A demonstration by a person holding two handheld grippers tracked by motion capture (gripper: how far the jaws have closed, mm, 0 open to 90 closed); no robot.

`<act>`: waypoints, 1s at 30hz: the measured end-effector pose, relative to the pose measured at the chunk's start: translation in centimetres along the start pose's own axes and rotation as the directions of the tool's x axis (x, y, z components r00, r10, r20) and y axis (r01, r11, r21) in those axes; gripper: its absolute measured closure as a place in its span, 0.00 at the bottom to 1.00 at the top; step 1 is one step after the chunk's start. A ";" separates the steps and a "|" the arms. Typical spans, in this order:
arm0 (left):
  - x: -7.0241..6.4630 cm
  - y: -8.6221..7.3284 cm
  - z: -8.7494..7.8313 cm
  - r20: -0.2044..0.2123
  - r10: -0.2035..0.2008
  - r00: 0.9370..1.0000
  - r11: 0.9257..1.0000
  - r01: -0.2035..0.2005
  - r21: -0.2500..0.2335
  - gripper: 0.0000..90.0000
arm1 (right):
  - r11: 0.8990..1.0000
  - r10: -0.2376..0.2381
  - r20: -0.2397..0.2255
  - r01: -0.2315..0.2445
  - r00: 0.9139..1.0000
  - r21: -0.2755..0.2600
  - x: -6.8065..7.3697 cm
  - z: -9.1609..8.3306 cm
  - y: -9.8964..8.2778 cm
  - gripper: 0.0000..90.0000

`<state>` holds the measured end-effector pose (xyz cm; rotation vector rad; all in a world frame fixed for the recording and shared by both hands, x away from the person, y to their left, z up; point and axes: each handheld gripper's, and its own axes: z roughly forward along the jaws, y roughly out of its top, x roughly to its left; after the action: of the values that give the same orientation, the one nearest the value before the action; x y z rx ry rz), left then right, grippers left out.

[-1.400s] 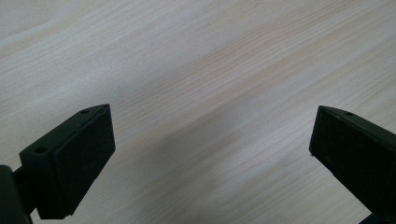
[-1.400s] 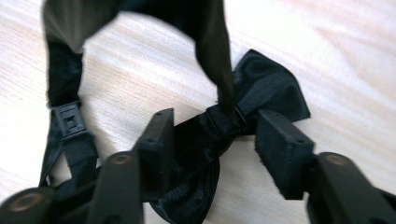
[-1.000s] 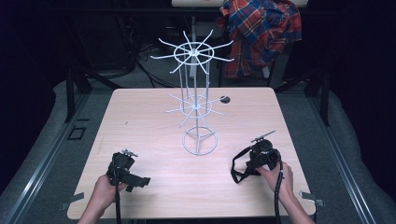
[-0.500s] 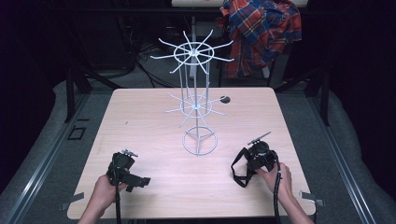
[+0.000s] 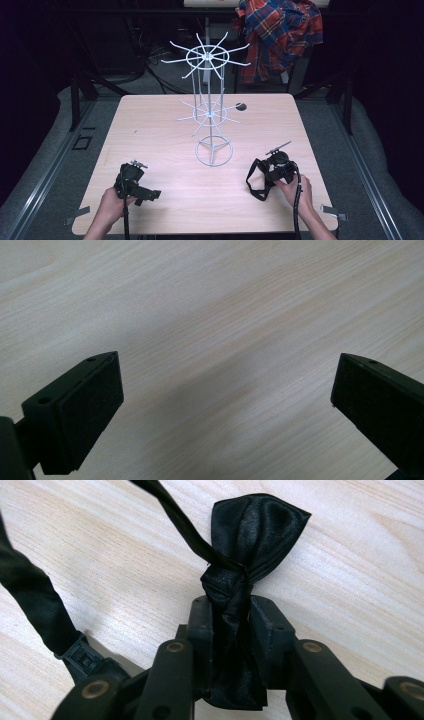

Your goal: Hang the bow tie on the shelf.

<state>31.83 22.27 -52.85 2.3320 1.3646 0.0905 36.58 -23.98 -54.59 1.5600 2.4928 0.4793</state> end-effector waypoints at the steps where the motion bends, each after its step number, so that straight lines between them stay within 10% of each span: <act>1: 0.0 0.0 0.0 0.000 0.002 1.000 1.000 -0.002 0.001 0.00 | 1.000 0.001 -0.005 -0.001 1.000 -0.002 0.0 0.0 0.0 0.81; 30: 0.0 0.0 0.0 0.002 0.001 1.000 1.000 -0.001 0.005 0.01 | 0.987 0.011 -0.082 -0.024 0.997 -0.157 0.3 -3.8 0.8 0.83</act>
<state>31.88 22.28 -52.89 2.3360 1.3645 0.0844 36.02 -24.06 -50.75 1.5315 2.4322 0.7373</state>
